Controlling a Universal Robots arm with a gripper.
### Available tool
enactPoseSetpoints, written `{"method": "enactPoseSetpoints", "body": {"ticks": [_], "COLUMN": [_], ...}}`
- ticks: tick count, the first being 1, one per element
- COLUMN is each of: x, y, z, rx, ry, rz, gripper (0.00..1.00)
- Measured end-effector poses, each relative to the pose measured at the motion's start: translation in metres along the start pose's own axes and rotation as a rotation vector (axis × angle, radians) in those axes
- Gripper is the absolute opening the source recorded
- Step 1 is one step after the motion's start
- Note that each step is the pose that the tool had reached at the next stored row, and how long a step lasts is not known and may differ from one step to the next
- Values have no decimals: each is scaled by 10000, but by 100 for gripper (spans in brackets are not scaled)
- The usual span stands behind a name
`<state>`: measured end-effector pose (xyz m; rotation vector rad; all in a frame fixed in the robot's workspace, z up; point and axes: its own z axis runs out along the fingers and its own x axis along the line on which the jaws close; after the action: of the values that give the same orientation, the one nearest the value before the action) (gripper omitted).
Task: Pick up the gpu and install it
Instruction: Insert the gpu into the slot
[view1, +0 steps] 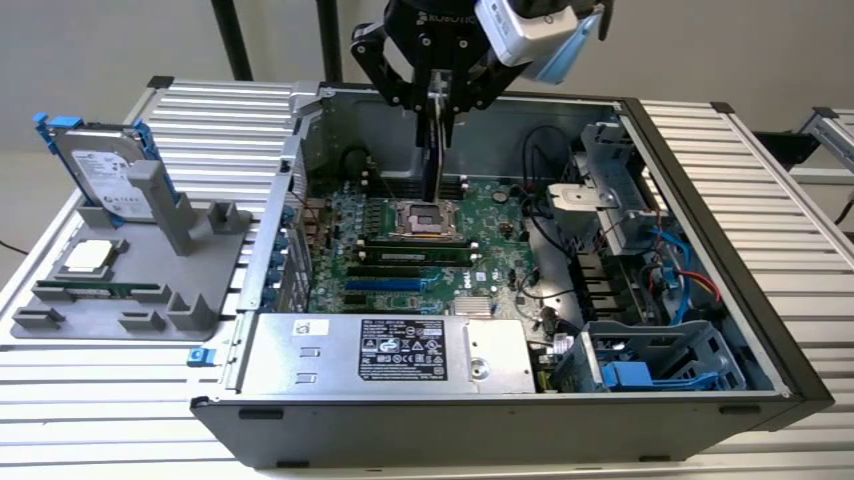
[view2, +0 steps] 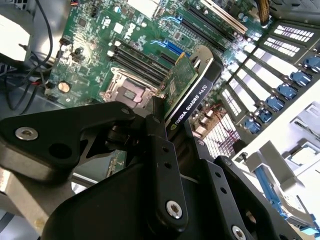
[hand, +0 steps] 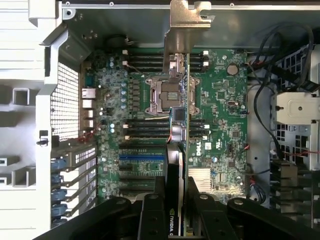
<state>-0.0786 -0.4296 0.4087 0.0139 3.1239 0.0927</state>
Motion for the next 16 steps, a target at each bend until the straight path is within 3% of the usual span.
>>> {"method": "enactPoseSetpoints", "body": {"ticks": [16], "x": [0], "y": [0], "z": [0], "rx": [-20], "ry": [70], "rz": [-1184], "gripper": [0]}}
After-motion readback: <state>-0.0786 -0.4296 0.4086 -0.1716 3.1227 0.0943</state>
